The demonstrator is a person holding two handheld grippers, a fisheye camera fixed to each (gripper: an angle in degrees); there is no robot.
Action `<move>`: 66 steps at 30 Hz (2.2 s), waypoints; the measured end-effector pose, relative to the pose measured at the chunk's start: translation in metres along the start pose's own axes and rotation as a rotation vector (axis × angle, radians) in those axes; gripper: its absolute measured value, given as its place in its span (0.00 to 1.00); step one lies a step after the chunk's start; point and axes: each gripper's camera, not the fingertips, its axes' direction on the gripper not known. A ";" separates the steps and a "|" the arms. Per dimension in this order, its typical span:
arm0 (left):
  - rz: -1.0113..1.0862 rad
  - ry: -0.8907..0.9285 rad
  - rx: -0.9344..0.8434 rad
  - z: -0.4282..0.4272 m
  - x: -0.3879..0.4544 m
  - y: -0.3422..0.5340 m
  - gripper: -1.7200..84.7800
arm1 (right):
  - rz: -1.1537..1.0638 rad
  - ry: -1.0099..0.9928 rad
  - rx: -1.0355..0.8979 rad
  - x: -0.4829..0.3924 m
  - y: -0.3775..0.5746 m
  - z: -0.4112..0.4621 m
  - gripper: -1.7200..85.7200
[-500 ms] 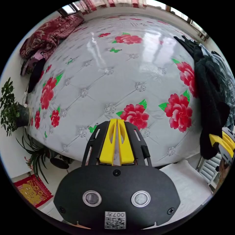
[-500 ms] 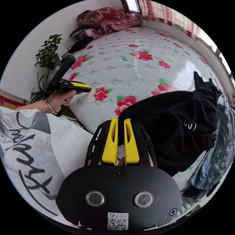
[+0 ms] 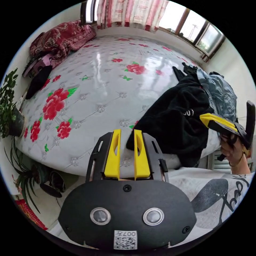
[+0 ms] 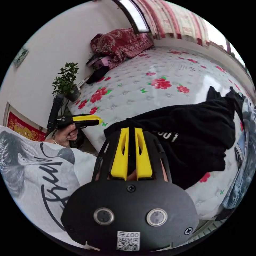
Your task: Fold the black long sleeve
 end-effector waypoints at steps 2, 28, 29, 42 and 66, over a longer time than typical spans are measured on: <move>0.084 0.051 -0.017 0.014 0.013 -0.004 0.16 | 0.092 0.139 -0.011 0.041 0.015 -0.014 0.10; 0.056 0.180 0.388 0.011 -0.031 0.031 0.02 | -0.271 -0.206 -0.070 0.029 -0.034 -0.019 0.05; 0.029 0.217 0.454 -0.009 -0.041 0.040 0.01 | -0.313 -0.288 -0.043 0.013 -0.043 -0.027 0.05; 0.328 0.190 1.331 -0.248 -0.035 0.208 0.01 | -0.281 0.152 0.152 0.051 -0.071 -0.077 0.16; 0.035 -0.193 0.748 -0.139 -0.017 0.074 0.01 | -0.766 0.545 -0.350 -0.106 -0.142 0.173 0.06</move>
